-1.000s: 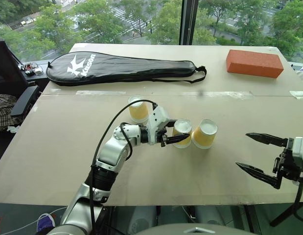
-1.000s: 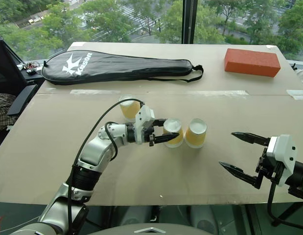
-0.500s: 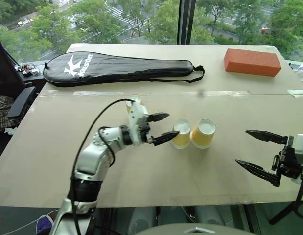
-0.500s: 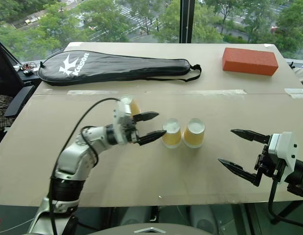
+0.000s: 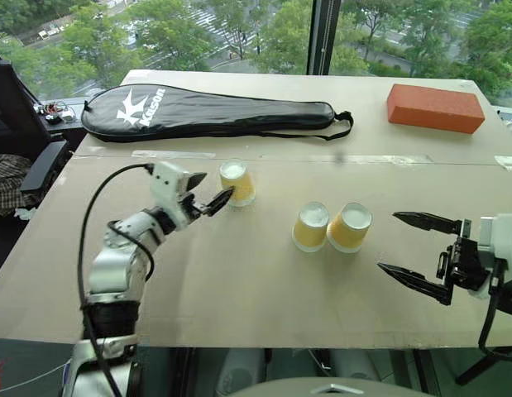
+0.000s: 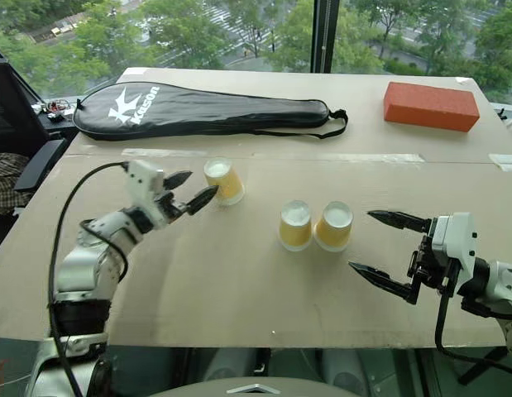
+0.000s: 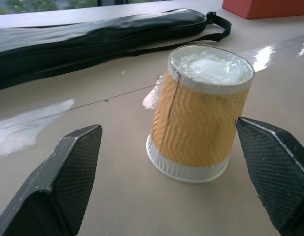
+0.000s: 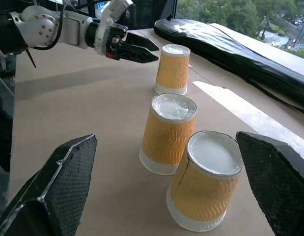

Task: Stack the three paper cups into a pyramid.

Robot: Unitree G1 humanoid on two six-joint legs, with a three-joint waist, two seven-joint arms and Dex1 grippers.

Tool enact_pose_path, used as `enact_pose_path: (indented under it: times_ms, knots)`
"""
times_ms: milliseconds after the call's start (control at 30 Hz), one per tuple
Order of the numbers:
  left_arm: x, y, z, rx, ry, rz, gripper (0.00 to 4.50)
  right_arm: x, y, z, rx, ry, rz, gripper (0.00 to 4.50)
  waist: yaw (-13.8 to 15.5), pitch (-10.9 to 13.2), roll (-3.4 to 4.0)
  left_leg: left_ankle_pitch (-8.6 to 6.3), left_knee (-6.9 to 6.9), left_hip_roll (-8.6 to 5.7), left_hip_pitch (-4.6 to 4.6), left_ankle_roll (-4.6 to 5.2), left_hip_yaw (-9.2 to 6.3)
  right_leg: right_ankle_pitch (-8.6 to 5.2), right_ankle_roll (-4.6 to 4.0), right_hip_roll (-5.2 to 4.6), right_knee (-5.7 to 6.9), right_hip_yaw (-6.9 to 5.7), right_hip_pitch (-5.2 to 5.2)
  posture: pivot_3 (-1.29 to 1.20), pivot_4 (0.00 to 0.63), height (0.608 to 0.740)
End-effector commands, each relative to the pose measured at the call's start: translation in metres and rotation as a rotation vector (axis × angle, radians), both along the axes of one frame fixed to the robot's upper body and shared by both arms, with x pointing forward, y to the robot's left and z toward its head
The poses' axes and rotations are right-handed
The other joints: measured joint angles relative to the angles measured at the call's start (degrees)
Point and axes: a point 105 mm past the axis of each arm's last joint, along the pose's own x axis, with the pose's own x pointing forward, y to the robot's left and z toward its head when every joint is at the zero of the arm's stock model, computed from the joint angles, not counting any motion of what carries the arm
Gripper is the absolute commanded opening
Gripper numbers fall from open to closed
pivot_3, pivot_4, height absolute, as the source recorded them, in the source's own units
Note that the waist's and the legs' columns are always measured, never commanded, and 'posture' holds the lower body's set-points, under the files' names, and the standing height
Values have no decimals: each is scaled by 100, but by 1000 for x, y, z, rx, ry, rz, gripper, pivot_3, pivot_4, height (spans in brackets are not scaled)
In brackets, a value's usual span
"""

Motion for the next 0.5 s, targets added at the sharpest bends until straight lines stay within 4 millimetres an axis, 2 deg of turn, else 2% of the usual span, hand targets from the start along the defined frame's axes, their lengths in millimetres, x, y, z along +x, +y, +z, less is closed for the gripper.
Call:
enact_pose_path:
  times_ms: [33, 167, 233, 300, 333, 367, 500]
  knots:
    - [11, -10, 3, 27, -11, -39, 4455, -2, 0, 6, -7, -27, 0, 4500, -36, 0, 0, 0, -1, 0, -1, 0, -1, 0, 0, 3, 0, -1, -2, 0, 150, 740]
    - [28, -10, 3, 43, -19, -8, 4455, -5, -2, 6, -12, -28, -17, 4500, -72, 1, -2, 0, -3, 1, 4, 0, -4, 1, 0, 11, 5, -3, -1, 0, 150, 740]
    - [35, -15, 0, 58, -18, -28, 3955, -7, -2, 5, -12, -27, -32, 4500, -69, 1, -2, 0, -3, 2, 6, 0, -2, 1, 0, 14, 7, -1, -2, 0, 150, 740]
    - [36, -20, -1, 73, -32, -71, 3238, -8, -2, 4, -10, -28, -47, 4500, -67, 1, -2, 0, -2, 1, 5, 0, -3, 2, 1, 14, 8, -4, -1, 0, 150, 740]
    - [34, -23, 1, 61, -38, -106, 2658, -9, -3, 4, -9, -28, -55, 4500, -68, 1, -2, 0, -2, 1, 6, 0, -2, 2, 1, 14, 8, -2, -1, 0, 150, 740]
    - [30, -28, 7, 30, -39, -161, 2455, -10, -4, 4, -9, -27, -62, 4500, -69, 1, -2, 0, -2, 2, 5, 0, -1, 2, 1, 13, 8, 0, -1, 0, 150, 740]
    - [3, -58, 39, -84, -10, -442, 2455, -13, -9, 1, -14, -16, -84, 4500, -68, 4, -6, 0, -2, 7, -1, 0, 0, 1, -1, 8, 6, 1, -4, 0, 150, 740]
